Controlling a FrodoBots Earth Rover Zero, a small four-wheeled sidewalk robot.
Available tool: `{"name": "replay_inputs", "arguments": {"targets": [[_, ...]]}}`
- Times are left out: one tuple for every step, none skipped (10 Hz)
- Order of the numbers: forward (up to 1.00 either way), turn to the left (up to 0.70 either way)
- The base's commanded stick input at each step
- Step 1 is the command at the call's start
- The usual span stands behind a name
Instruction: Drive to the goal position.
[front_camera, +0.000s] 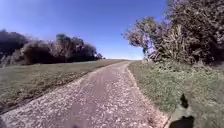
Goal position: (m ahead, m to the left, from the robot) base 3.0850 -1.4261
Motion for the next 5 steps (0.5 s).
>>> {"name": "replay_inputs", "arguments": {"targets": [[0.7, 0.33], [0.7, 0.32], [0.7, 0.2], [0.7, 0.02], [0.7, 0.0]]}}
